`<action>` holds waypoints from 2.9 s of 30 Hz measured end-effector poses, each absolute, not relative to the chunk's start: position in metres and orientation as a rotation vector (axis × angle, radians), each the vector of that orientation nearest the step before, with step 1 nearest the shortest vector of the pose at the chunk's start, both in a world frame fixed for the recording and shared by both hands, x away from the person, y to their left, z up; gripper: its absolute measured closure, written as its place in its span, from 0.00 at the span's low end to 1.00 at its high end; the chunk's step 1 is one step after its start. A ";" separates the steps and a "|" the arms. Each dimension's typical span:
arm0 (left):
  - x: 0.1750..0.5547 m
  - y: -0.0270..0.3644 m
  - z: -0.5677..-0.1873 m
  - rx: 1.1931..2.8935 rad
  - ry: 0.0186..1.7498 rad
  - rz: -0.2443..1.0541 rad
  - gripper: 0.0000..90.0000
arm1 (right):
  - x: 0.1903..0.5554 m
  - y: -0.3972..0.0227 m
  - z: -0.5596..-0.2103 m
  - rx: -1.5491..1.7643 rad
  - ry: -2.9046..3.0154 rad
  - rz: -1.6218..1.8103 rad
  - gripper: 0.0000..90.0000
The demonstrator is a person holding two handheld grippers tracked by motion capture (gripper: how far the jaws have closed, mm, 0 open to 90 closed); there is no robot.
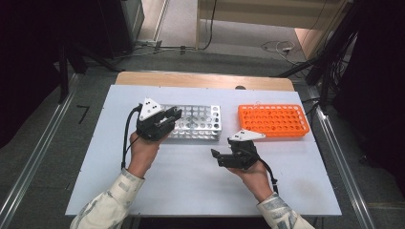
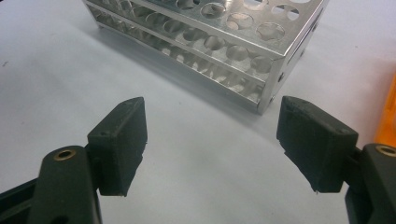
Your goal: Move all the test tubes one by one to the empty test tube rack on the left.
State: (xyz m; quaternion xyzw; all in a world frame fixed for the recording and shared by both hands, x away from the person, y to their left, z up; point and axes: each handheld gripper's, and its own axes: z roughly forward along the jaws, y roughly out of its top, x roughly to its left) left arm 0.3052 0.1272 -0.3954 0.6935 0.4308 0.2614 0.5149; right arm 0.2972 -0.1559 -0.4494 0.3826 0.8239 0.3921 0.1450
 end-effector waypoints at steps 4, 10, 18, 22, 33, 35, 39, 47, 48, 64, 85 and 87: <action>0.308 0.133 -0.395 1.642 1.045 0.643 0.83 | 0.297 -0.158 -0.449 1.111 2.367 1.135 0.26; 0.313 0.137 -0.399 1.639 1.071 0.683 0.83 | 0.296 -0.159 -0.450 1.115 2.366 1.132 0.26; 0.318 0.136 -0.409 1.647 1.074 0.695 0.83 | 0.296 -0.160 -0.449 1.118 2.363 1.128 0.26; 0.320 0.135 -0.414 1.663 1.081 0.703 0.83 | 0.295 -0.160 -0.449 1.116 2.363 1.131 0.26; 0.322 0.131 -0.430 1.712 1.108 0.701 0.83 | 0.295 -0.158 -0.449 1.109 2.366 1.135 0.26; 0.321 0.130 -0.432 1.715 1.108 0.701 0.83 | 0.295 -0.158 -0.449 1.106 2.368 1.135 0.26; 0.321 0.128 -0.435 1.727 1.110 0.700 0.83 | 0.296 -0.156 -0.449 1.102 2.371 1.135 0.26; 0.320 0.127 -0.437 1.739 1.116 0.697 0.79 | 0.297 -0.153 -0.450 1.091 2.384 1.129 0.26; 0.320 0.128 -0.437 1.738 1.116 0.696 0.79 | 0.297 -0.153 -0.450 1.090 2.385 1.129 0.26; 0.301 0.125 -0.427 1.691 1.102 0.691 0.40 | 0.310 -0.164 -0.445 1.124 2.325 1.132 0.26; 0.263 0.154 -0.431 1.657 1.205 0.713 0.37 | 0.376 -0.210 -0.441 1.293 2.086 1.053 0.28; 0.259 0.157 -0.432 1.652 1.218 0.720 0.37 | 0.382 -0.213 -0.441 1.300 2.068 1.039 0.29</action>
